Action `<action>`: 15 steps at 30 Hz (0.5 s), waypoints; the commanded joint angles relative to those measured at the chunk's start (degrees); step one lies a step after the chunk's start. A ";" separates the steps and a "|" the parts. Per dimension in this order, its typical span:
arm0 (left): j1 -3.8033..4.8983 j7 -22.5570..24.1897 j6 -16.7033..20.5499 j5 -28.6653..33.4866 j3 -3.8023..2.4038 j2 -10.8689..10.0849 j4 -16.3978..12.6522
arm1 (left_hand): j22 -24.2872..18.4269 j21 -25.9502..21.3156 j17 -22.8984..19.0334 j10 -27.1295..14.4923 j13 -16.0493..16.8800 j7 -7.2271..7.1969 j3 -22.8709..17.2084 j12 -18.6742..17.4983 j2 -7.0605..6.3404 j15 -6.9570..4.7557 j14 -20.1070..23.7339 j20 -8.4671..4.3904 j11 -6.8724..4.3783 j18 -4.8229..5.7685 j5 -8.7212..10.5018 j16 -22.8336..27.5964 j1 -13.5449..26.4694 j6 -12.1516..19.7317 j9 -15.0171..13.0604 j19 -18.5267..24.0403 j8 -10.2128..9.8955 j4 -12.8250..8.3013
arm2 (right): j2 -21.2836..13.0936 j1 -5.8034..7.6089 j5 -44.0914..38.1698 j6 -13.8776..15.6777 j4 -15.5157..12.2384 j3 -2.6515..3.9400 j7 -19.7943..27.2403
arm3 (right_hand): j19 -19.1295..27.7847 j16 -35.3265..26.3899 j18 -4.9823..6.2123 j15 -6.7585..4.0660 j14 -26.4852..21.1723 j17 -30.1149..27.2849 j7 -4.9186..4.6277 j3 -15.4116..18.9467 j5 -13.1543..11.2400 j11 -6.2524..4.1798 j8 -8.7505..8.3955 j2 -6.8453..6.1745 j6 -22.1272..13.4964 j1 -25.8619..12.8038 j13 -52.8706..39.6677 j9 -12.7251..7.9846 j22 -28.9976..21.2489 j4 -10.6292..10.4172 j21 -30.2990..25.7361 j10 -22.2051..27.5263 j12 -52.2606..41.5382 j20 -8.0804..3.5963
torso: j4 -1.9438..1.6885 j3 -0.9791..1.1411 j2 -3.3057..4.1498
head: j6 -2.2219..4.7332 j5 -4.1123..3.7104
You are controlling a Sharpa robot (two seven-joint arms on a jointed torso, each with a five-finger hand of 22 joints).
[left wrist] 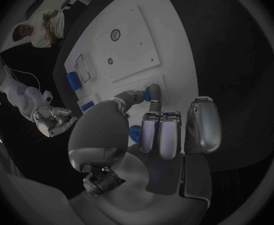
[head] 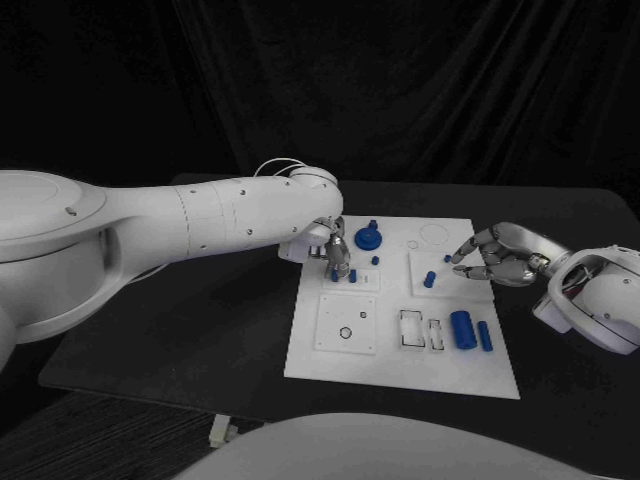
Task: Assemble the parts on the task board
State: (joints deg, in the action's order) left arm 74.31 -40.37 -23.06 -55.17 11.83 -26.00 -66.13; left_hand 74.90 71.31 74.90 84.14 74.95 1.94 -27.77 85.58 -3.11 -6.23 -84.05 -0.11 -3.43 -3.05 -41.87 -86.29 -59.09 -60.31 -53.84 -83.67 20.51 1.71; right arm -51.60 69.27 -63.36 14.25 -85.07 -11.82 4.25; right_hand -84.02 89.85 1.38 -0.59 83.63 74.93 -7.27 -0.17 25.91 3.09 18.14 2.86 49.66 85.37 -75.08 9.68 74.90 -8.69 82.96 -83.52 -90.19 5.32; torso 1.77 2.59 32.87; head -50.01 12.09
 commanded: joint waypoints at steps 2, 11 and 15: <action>-0.73 -2.22 0.98 0.98 0.34 -0.14 -0.61 | 6.65 -0.26 12.56 4.10 11.49 -1.15 -8.74 -0.45 0.50 -0.28 -5.15 -0.03 -0.07 -0.85 0.16 0.39 -0.32 -0.85 -0.13 0.20 0.29 -8.61 | -0.07 -0.14 -0.05 -0.55 -0.06 0.03 -0.96 | -0.89 0.15 0.73 -0.02 6.37 15.07 -0.10 -0.02 0.30 -0.09 -0.35 -0.11 0.17 0.63 -14.92 -0.08 12.29 0.41 -0.22 -6.48 0.19 0.35 | -0.01 0.00 0.00 | 0.01 -0.03; -0.72 -2.13 2.21 0.99 0.33 -0.93 -1.35 | 6.66 -0.24 12.50 4.06 11.41 -1.15 -8.75 -0.57 0.49 -0.28 -5.14 -0.03 -0.07 -0.85 0.15 0.48 -0.29 -0.86 -0.16 0.20 0.31 -8.61 | -0.05 -0.15 -0.05 -0.72 -0.03 0.03 -1.07 | -0.86 0.15 0.74 -0.02 6.37 15.07 -0.11 -0.08 0.30 -0.09 -0.36 -0.11 0.17 0.71 -14.92 -0.08 12.28 0.50 -0.26 -6.48 0.19 0.36 | -0.01 -0.02 0.00 | 0.01 0.00; -0.71 -2.07 2.91 0.99 0.33 -1.24 -1.65 | 6.65 -0.27 12.39 4.03 11.34 -1.15 -8.76 -0.66 0.48 -0.28 -5.10 -0.03 -0.08 -0.86 0.15 0.66 -0.25 -0.86 -0.19 0.21 0.32 -8.62 | -0.05 -0.16 -0.05 -0.77 -0.02 0.03 -1.10 | -0.86 0.15 0.74 -0.02 6.37 15.07 -0.11 -0.08 0.30 -0.09 -0.36 -0.11 0.17 0.71 -14.92 -0.08 12.28 0.50 -0.26 -6.48 0.19 0.36 | -0.01 0.01 0.02 | 0.01 0.00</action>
State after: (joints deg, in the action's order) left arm 74.13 -40.31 -21.30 -54.67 11.91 -27.24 -67.59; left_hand 74.90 71.31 74.90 84.21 74.94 1.96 -27.85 85.11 -3.10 -6.22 -84.05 -0.11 -3.36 -3.05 -41.77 -85.83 -59.10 -60.33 -53.98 -83.67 20.46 1.64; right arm -51.60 69.26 -63.36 14.00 -85.05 -11.82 4.09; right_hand -84.02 89.85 1.38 -0.45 83.59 74.92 -7.27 -0.33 25.91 3.06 18.14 2.79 49.66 85.73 -75.08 9.69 74.95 -8.54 82.96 -83.54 -90.38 5.32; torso 1.75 2.58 32.87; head -50.01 12.09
